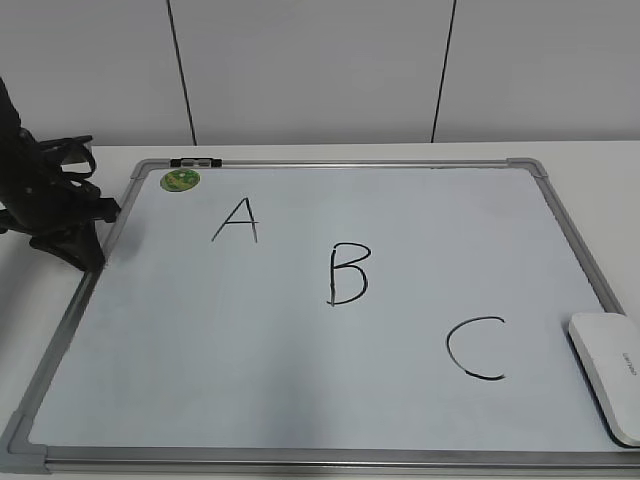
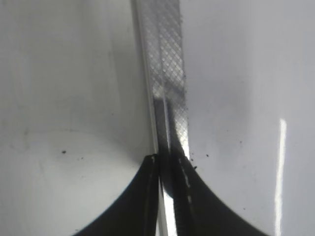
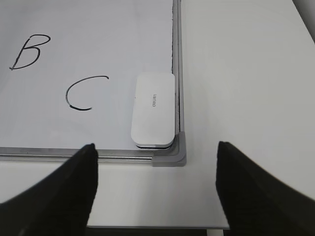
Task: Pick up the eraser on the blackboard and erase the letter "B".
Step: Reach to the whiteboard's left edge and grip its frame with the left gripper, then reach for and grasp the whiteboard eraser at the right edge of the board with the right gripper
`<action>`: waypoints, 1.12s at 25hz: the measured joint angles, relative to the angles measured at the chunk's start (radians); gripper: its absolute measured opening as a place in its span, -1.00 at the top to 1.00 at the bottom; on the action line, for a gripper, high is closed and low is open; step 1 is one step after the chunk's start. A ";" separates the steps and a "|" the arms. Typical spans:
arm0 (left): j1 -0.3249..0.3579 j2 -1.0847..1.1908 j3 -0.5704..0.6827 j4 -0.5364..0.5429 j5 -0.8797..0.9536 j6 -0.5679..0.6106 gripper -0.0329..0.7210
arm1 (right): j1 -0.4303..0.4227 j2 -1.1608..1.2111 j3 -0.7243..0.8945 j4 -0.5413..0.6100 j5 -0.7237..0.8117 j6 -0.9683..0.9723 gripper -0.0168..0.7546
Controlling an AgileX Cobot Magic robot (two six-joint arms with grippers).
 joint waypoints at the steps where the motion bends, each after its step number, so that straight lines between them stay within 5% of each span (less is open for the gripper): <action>1: 0.000 0.000 0.000 0.000 0.000 0.000 0.81 | 0.000 0.000 0.000 0.000 0.000 0.000 -0.48; 19: 0.002 0.000 0.000 -0.013 0.004 -0.002 0.82 | 0.000 0.000 -0.002 0.007 0.000 0.000 -0.48; 28: 0.002 0.000 -0.001 -0.014 0.004 -0.002 0.82 | 0.000 0.204 -0.165 -0.010 -0.019 -0.002 -0.48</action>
